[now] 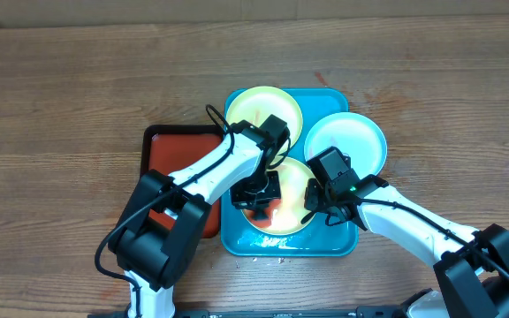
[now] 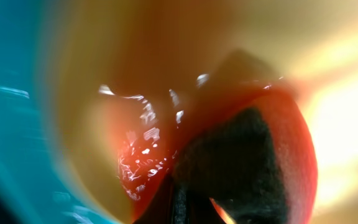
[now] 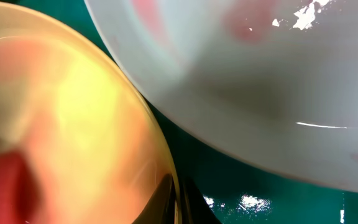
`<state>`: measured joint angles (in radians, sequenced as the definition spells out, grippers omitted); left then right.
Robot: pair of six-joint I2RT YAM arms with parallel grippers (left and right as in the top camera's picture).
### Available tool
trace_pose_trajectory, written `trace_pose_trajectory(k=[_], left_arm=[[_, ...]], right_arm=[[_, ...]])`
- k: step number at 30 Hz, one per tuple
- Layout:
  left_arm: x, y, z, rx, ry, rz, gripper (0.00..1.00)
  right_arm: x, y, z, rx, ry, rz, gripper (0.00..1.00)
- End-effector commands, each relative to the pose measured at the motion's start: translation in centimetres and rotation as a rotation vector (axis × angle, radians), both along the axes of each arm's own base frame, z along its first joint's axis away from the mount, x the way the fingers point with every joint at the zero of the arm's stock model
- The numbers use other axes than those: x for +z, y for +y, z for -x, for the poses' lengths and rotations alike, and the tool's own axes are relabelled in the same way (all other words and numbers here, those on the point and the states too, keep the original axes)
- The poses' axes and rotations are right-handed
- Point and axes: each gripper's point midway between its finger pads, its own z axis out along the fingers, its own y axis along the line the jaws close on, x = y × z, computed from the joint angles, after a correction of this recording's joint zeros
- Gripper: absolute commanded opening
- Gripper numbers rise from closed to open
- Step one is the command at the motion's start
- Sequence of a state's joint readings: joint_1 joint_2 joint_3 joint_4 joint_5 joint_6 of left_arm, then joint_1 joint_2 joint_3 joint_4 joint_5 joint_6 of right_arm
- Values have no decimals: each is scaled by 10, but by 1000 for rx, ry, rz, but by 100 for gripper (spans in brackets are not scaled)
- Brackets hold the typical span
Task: Clean dirty plates on tray and stack at the side
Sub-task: 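Scrub the lower yellow plate with the sponge while the right gripper holds its rim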
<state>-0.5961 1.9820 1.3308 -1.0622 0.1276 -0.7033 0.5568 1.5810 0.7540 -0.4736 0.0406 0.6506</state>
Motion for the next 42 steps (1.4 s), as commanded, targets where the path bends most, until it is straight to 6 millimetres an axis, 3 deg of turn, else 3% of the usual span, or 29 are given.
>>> trace_pose_trajectory(k=[1, 5, 10, 16, 21, 26, 32, 38, 42], left_arm=[[4, 53, -39, -35, -198, -291, 4], [3, 49, -51, -29, -250, -279, 4], [-3, -7, -54, -49, -225, 9, 4], [16, -94, -45, -80, -165, 442, 4], [18, -114, -34, -128, -170, 476, 4], [11, -103, -18, -94, -107, 410, 4], [-3, -47, -9, -70, -85, 132, 4], [-1, 9, -21, -45, -136, -113, 4], [10, 24, -30, -39, -192, -171, 4]], right_arm=[[-8, -19, 2, -34, 6, 82, 4], [-8, -19, 2, -34, 5, 82, 4], [-8, -19, 2, -34, 5, 82, 4], [-8, -19, 2, -34, 6, 82, 4], [-9, -19, 2, -34, 7, 83, 4], [-9, -19, 3, -34, 9, 85, 4], [-9, -20, 3, -27, 9, 87, 4], [-9, -19, 3, -27, 9, 87, 4], [-9, -19, 3, -27, 9, 87, 4]])
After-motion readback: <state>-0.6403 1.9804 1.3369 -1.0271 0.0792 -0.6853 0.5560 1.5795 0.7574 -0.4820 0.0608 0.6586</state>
